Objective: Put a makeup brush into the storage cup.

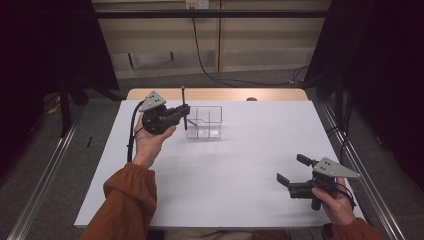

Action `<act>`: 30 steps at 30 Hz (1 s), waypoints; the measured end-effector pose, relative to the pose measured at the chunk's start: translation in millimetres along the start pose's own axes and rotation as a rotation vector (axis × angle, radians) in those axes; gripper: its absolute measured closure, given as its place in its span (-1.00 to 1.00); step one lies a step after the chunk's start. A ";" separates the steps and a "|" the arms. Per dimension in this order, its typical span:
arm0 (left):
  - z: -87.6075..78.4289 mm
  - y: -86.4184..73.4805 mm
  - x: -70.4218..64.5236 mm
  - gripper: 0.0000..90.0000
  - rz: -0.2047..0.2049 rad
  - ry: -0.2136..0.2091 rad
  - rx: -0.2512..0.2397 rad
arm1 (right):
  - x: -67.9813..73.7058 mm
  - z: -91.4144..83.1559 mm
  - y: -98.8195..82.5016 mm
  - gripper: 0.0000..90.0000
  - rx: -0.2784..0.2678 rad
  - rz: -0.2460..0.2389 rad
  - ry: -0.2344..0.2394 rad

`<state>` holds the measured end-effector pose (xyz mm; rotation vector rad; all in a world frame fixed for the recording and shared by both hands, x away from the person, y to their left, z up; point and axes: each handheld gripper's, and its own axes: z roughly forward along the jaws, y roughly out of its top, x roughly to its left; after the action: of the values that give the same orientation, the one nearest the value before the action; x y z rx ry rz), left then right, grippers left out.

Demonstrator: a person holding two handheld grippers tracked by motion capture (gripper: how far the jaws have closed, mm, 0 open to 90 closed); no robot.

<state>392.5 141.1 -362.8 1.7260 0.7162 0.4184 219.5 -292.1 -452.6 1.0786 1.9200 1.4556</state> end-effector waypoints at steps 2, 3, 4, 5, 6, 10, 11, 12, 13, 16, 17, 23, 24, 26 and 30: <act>3.8 1.8 -0.7 0.87 -0.001 0.004 -0.002 | 0.0 -0.1 -0.1 -1.00 0.001 -0.002 0.000; 5.8 2.7 -0.8 0.87 0.001 0.003 -0.004 | -0.2 0.0 -0.2 -1.00 0.000 -0.004 0.001; 7.7 3.6 -0.9 0.87 0.006 0.009 -0.006 | -0.2 0.0 -0.2 -1.00 -0.001 -0.005 0.000; 9.6 4.4 -0.6 0.87 0.005 0.013 -0.007 | -0.3 0.0 -0.2 -1.00 -0.002 -0.004 0.001; 11.6 5.1 -0.4 0.87 0.003 0.016 -0.010 | -0.3 0.0 -0.2 -1.00 -0.002 -0.004 0.002; 19.8 6.1 0.4 0.87 -0.002 0.033 -0.016 | -0.4 -0.1 -0.2 -1.00 -0.003 -0.004 0.003; 22.4 5.8 0.0 0.87 -0.004 0.040 -0.014 | -0.4 -0.1 -0.2 -1.00 -0.003 -0.004 0.004; 24.6 5.8 1.0 0.87 0.002 0.046 -0.007 | -0.3 -0.1 -0.3 -1.00 -0.002 -0.003 0.004; 27.2 5.5 1.7 0.87 -0.006 0.050 -0.011 | -0.3 -0.1 -0.3 -1.00 -0.003 -0.003 0.005; 32.7 5.5 5.7 0.87 -0.007 0.073 -0.001 | -0.6 0.0 -0.6 -1.00 0.000 -0.004 0.009; 34.4 5.7 6.1 0.87 0.007 0.082 0.003 | -0.9 0.2 -0.7 -1.00 0.007 -0.004 0.015; 42.0 6.3 8.2 0.87 0.015 0.088 0.016 | -1.1 0.4 -0.6 -1.00 0.000 0.003 0.015; 43.1 5.6 8.5 0.87 0.004 0.086 0.011 | -1.1 0.0 -0.4 -1.00 -0.001 0.003 0.014; 45.0 3.8 10.2 0.87 0.008 0.096 0.022 | -1.1 0.0 -0.6 -1.00 -0.001 0.002 0.017; 50.0 0.7 11.2 0.87 0.011 0.102 0.039 | -1.1 0.5 -0.6 -1.00 -0.002 0.003 0.019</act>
<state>431.8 111.3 -376.8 1.7552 0.7932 0.5063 220.4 -292.8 -453.4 1.0710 1.9306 1.4735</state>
